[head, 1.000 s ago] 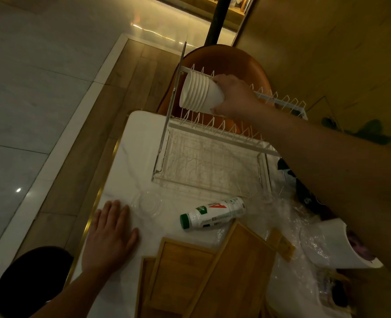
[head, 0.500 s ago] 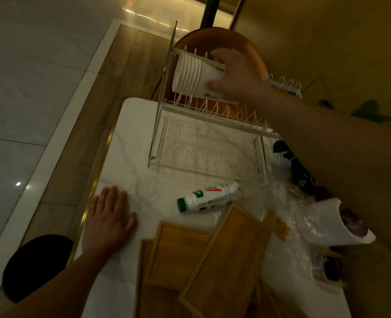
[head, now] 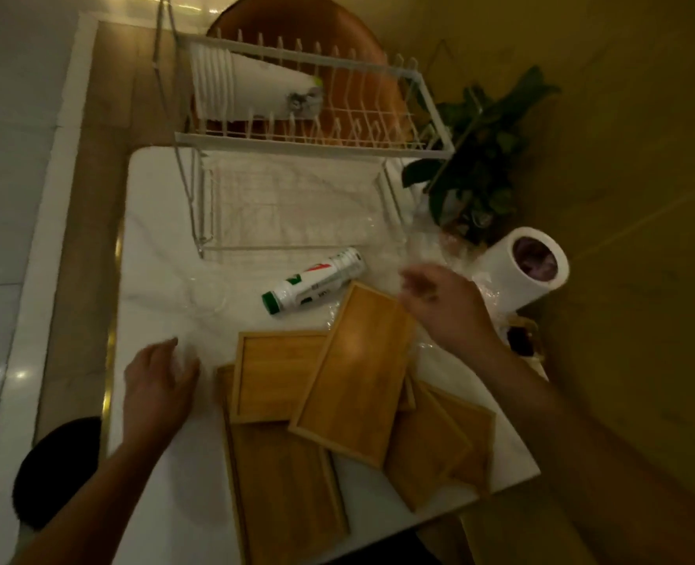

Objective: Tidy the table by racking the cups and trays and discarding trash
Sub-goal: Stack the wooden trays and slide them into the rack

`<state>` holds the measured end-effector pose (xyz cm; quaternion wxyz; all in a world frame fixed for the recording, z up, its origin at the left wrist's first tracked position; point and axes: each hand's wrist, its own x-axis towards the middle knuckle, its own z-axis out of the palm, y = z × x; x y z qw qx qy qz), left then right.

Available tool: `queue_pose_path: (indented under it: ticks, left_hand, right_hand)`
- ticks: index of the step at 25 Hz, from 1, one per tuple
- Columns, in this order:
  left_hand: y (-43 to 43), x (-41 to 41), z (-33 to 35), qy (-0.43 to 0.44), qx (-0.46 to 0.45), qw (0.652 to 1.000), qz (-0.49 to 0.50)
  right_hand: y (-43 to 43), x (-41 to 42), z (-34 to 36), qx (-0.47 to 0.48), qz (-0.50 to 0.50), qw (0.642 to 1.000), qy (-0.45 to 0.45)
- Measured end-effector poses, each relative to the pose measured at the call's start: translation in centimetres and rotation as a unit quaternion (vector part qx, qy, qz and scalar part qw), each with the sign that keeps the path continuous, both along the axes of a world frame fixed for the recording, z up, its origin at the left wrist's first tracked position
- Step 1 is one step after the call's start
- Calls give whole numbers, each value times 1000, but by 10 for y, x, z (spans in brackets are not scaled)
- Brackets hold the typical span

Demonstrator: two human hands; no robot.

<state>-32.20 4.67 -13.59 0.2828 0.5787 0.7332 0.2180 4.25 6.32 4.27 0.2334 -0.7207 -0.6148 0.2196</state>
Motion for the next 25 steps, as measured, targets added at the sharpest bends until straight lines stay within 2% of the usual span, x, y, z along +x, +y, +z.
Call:
queue_pose_path:
  ticks: [3, 6, 8, 12, 19, 25]
  left_hand:
    - [-44, 21, 2, -29, -59, 998, -2]
    - [-63, 46, 10, -120, -119, 986, -10]
    - [-74, 63, 14, -161, -123, 979, 15]
    - [-92, 92, 22, -173, -124, 970, 113]
    - [-108, 130, 24, -83, -150, 969, 177]
    - [-126, 152, 39, -7, -199, 968, 150]
  right_hand:
    - [-83, 54, -54, -119, -113, 986, -11]
    - [-143, 100, -93, -211, -191, 959, -19]
    - [-163, 121, -112, -259, -215, 941, -31]
    - [-166, 133, -135, -320, -216, 923, 1]
    - [-176, 134, -147, -300, -185, 936, 11]
    - [-198, 126, -141, -321, -160, 933, -27]
